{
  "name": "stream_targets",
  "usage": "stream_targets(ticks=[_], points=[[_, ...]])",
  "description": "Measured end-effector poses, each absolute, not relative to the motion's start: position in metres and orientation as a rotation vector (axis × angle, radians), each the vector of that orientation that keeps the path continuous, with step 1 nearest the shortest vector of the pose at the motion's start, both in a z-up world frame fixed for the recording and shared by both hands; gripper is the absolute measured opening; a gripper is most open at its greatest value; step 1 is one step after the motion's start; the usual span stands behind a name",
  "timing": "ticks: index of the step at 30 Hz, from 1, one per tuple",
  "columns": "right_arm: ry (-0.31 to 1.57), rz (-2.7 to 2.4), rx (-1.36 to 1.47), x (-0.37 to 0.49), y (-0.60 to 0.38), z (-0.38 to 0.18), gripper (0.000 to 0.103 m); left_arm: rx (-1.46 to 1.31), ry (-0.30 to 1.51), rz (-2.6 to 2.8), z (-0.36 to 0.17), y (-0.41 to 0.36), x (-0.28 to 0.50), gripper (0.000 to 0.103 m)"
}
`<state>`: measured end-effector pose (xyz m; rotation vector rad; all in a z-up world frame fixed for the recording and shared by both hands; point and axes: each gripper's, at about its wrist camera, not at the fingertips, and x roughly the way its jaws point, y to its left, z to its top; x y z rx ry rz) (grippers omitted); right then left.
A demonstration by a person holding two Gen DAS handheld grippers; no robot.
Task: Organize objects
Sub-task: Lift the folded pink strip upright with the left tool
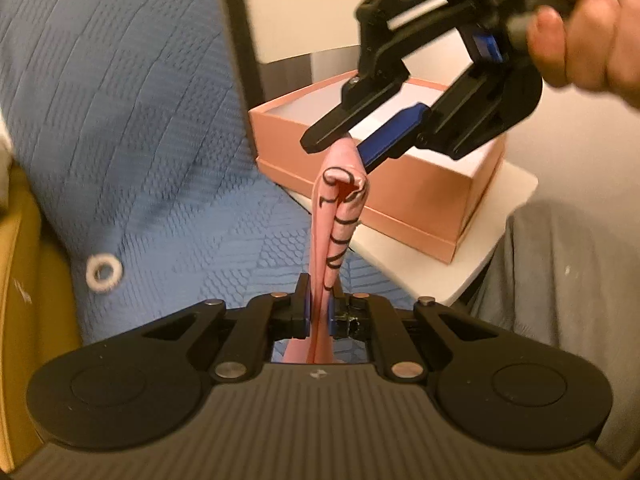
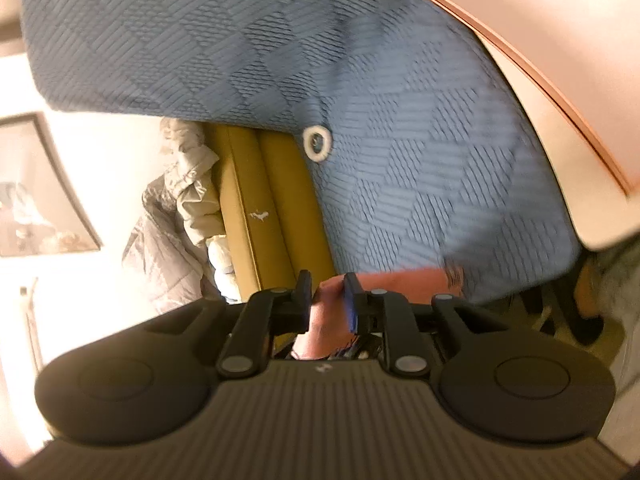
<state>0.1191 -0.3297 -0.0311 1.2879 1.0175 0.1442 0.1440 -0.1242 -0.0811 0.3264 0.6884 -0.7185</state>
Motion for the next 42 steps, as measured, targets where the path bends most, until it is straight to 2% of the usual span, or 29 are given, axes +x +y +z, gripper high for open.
stream_targets(ticks=[6,8,10,12,13,27,29,31,42], points=[[0.945,0.225,1.075,0.139,-0.324,-0.013,0.025,0.175,0.779,-0.668,-0.069,-0.116,0.162,0.009],[0.907,0.246,0.993,0.141,-0.323,-0.004,0.031,0.146,0.800,-0.650,-0.065,-0.115,0.167,0.009],[0.868,0.248,0.922,0.141,-0.322,0.005,0.056,0.094,0.834,-0.639,-0.063,-0.114,0.174,0.009],[0.826,0.261,0.875,0.139,-0.322,0.010,0.072,0.050,0.865,-0.630,-0.064,-0.113,0.179,0.009],[0.812,0.272,0.860,0.137,-0.321,0.012,0.076,0.035,0.879,-0.629,-0.065,-0.113,0.183,0.009],[0.812,0.333,0.487,0.138,-0.276,0.000,0.076,-0.025,0.947,-0.653,-0.064,-0.122,0.176,0.009],[0.811,0.336,0.521,0.138,-0.278,-0.004,0.072,-0.031,0.948,-0.654,-0.063,-0.120,0.171,0.009],[0.804,0.346,0.560,0.138,-0.280,-0.006,0.059,-0.040,0.949,-0.649,-0.060,-0.116,0.165,0.009],[0.873,0.384,0.921,0.151,-0.288,-0.041,0.056,-0.096,0.908,-0.563,-0.061,-0.083,0.150,0.010]])
